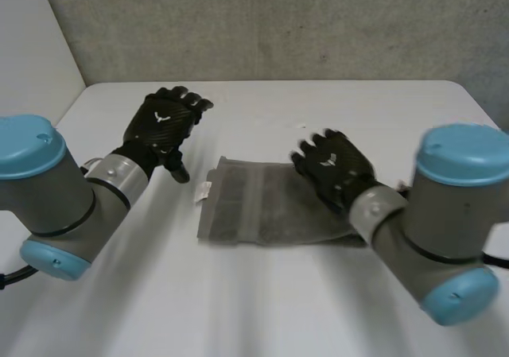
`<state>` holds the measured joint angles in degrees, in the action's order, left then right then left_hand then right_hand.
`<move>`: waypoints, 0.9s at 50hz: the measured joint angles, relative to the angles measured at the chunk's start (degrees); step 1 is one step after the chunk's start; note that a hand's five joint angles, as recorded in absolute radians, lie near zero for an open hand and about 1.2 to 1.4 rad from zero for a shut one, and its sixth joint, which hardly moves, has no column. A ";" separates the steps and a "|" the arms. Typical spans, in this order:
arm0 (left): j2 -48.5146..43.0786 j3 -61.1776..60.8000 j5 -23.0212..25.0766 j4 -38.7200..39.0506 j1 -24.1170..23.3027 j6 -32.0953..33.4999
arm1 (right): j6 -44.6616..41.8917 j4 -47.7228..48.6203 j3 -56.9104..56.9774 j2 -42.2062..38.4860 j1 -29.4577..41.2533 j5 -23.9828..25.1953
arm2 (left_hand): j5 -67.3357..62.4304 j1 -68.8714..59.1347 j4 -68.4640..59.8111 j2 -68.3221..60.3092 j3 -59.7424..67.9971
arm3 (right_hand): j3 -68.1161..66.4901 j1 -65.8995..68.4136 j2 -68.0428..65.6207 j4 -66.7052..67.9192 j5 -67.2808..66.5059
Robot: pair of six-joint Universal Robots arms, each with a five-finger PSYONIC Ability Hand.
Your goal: Fold the towel.
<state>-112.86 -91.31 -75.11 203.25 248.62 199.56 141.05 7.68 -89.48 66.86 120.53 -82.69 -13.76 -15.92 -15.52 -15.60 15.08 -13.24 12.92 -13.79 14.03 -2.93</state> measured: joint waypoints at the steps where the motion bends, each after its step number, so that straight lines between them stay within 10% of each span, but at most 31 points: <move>1: 0.00 -0.05 -0.01 0.01 -0.16 0.01 | 0.39 0.04 -1.02 0.28 -0.68 0.20 | 0.00 0.00 0.00 0.00 0.00 | 0.00 0.00 0.00 0.04 0.00; 8: -0.06 -0.69 -0.04 0.04 -1.28 0.04 | 1.78 0.62 -10.10 0.62 -8.70 3.29 | 0.00 0.00 0.00 0.00 0.00 | -13.53 13.15 -12.77 12.60 -14.40; 16: -0.03 -0.91 -0.32 0.01 -1.80 0.03 | 1.25 0.93 -11.47 -1.59 -12.29 3.64 | 0.04 0.01 0.00 0.00 0.00 | -59.76 58.00 -56.84 59.19 -60.48; 29: 0.79 -0.59 -2.29 -0.15 -1.96 -0.21 | -3.34 1.00 -7.09 1.72 -10.95 1.47 | 0.45 0.28 -0.02 0.33 -0.23 | -63.11 61.47 -57.92 62.40 -63.17; 45: 2.33 2.25 -3.84 -0.31 -1.67 -4.07 | -29.20 -0.24 11.66 -12.23 13.56 11.36 | 0.61 0.37 -0.02 0.44 -0.23 | -60.53 60.37 -58.28 60.02 -61.23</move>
<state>-110.54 -89.06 -78.95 202.95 246.95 195.49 111.85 7.44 -77.83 54.63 134.09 -71.33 -13.15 -15.55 -15.54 -15.16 14.85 -73.77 73.29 -72.07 74.05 -64.16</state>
